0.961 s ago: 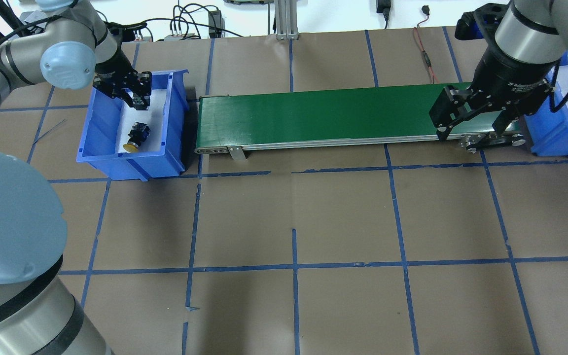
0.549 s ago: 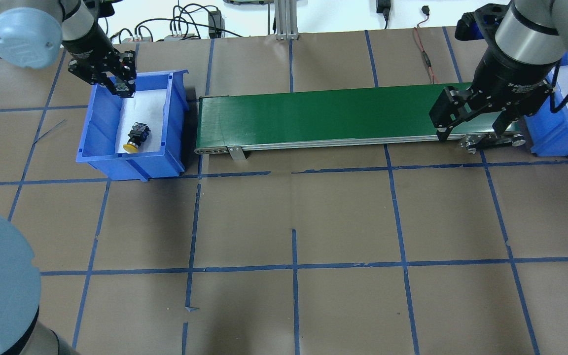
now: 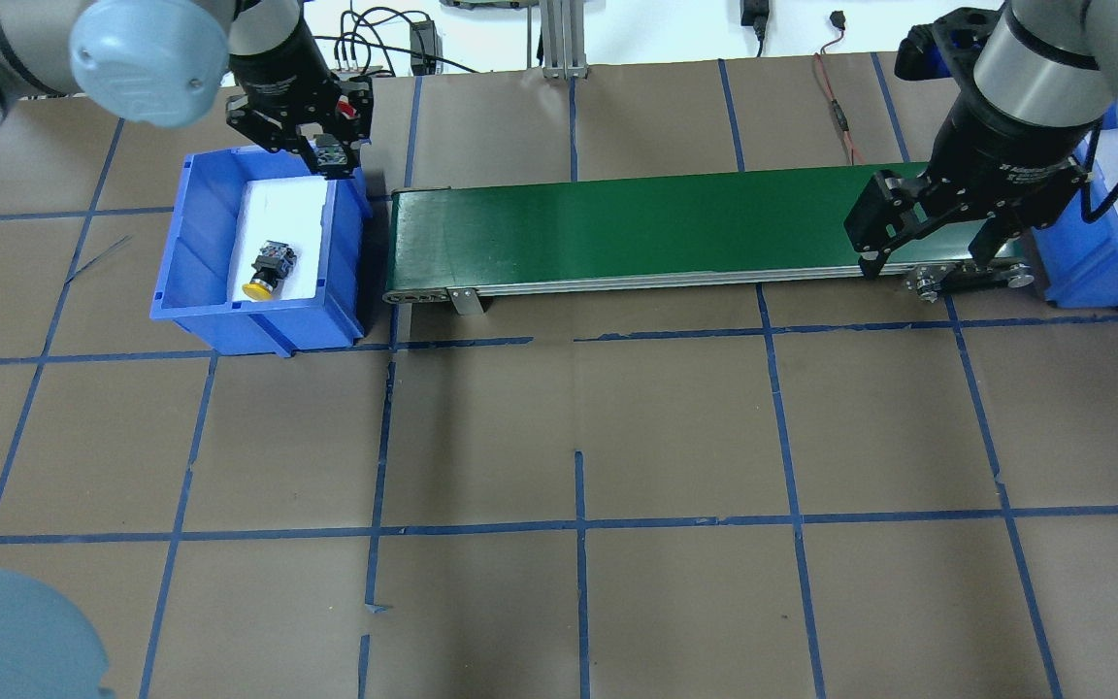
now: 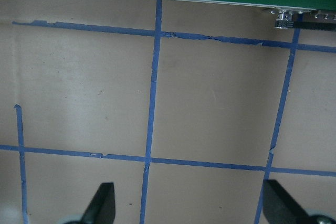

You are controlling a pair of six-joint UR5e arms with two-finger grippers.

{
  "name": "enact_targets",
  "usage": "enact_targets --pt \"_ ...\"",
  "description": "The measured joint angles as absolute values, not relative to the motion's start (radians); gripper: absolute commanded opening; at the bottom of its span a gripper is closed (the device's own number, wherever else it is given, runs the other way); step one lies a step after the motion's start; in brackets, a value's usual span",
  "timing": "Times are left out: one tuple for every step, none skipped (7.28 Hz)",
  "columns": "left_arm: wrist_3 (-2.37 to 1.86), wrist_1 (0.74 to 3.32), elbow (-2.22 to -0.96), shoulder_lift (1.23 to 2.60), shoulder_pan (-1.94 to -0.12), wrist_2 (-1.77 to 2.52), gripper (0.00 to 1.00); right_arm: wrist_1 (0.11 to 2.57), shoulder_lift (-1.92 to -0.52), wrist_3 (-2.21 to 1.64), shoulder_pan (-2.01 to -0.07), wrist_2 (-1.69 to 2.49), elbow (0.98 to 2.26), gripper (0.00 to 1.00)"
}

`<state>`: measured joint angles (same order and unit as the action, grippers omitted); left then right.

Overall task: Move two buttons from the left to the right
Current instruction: 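Carry the button with the left gripper and place it on the conveyor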

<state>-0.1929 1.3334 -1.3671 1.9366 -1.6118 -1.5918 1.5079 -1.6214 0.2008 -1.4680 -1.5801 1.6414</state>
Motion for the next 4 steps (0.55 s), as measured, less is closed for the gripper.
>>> enact_targets --pt "-0.237 1.295 -1.372 1.962 -1.645 -1.595 0.34 1.508 -1.621 0.201 -1.468 -1.58 1.641 1.0" --pt "-0.261 1.246 -1.374 2.002 -1.667 -1.595 0.34 1.509 -1.621 0.201 -1.468 -1.58 1.641 1.0" --pt "-0.273 1.203 -1.374 2.048 -1.691 -1.595 0.34 1.508 -1.621 0.201 -1.468 -1.58 1.641 1.0" --pt "-0.283 1.173 -1.374 2.085 -1.714 -1.595 0.35 1.508 -1.621 0.201 -1.468 -1.58 1.642 1.0"
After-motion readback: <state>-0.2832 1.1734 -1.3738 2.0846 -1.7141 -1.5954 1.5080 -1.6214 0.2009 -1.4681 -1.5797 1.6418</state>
